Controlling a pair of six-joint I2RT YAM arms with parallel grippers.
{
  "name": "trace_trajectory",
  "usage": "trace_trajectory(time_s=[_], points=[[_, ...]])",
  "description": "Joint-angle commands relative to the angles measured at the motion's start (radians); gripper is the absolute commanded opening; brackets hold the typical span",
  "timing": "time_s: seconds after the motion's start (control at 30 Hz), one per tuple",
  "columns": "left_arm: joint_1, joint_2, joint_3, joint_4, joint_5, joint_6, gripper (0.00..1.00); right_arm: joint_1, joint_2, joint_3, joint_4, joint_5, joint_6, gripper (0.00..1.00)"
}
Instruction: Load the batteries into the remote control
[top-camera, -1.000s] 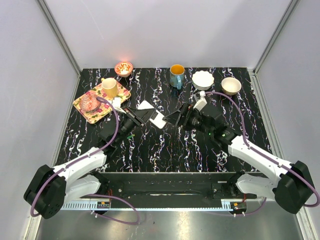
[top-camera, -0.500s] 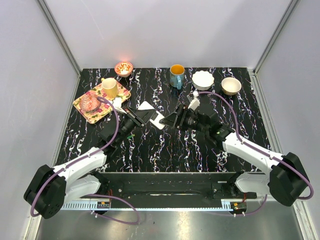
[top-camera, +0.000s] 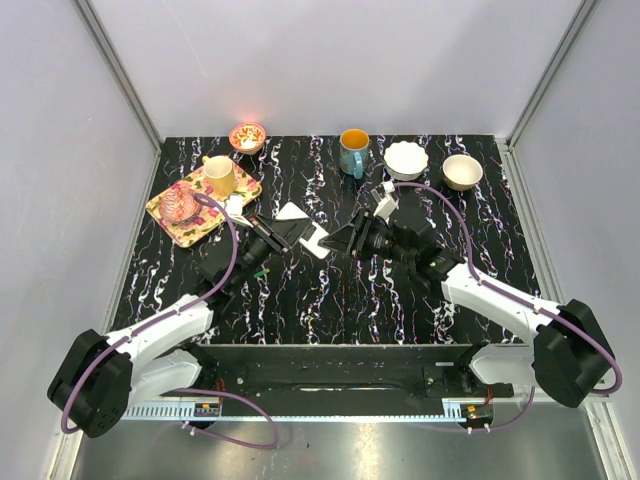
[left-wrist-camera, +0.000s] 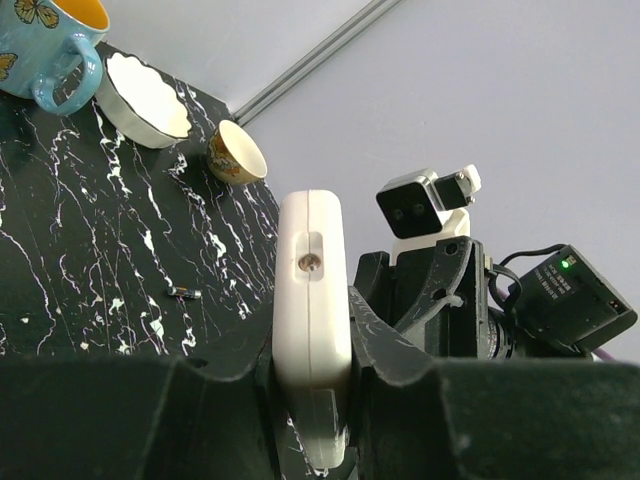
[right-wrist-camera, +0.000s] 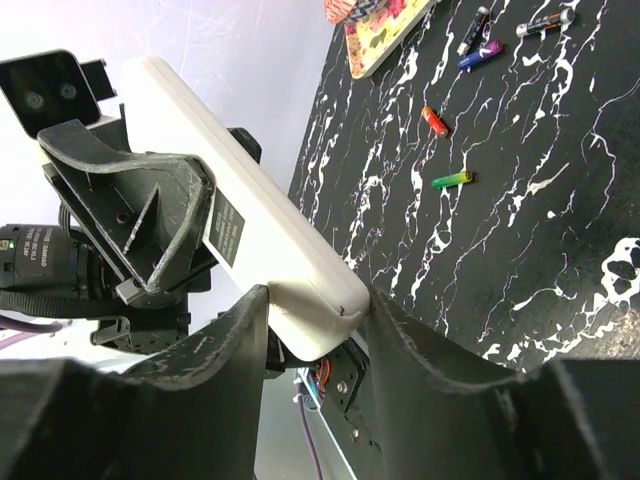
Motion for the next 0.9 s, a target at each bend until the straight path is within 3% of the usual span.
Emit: trace_trajectory(time_s=[0.0, 0.23, 0.4, 0.5, 0.53, 0.6, 0.67, 0.87], points=[[-0.004, -0.031, 0.044, 0.057, -0.005, -0.007, 0.00, -0.010, 0.000, 0.025, 0.063, -0.015, 0.011, 0.45], [-0.007, -0.034, 0.046, 0.057, -0.007, -0.007, 0.00, -0.011, 0.009, 0.020, 0.073, -0.032, 0.019, 0.30], [-0.009, -0.036, 0.053, 0.054, -0.010, -0.007, 0.00, -0.013, 0.010, 0.012, 0.075, -0.033, 0.020, 0.27], [-0.009, -0.031, 0.056, 0.047, -0.010, -0.005, 0.00, -0.013, 0.010, 0.015, 0.073, -0.038, 0.028, 0.43], [-0.009, -0.028, 0.055, 0.044, -0.011, -0.005, 0.00, -0.016, 0.009, 0.017, 0.072, -0.039, 0.028, 0.57], [-0.009, -0.023, 0.050, 0.037, -0.013, -0.005, 0.00, -0.019, 0.006, 0.028, 0.061, -0.039, 0.040, 0.68], [-0.009, -0.020, 0.043, 0.031, -0.014, -0.011, 0.00, -0.028, -0.005, 0.034, 0.052, -0.036, 0.045, 0.74], [-0.009, -0.014, 0.029, 0.032, -0.023, -0.028, 0.00, -0.049, -0.030, 0.058, 0.006, -0.035, 0.034, 0.76]])
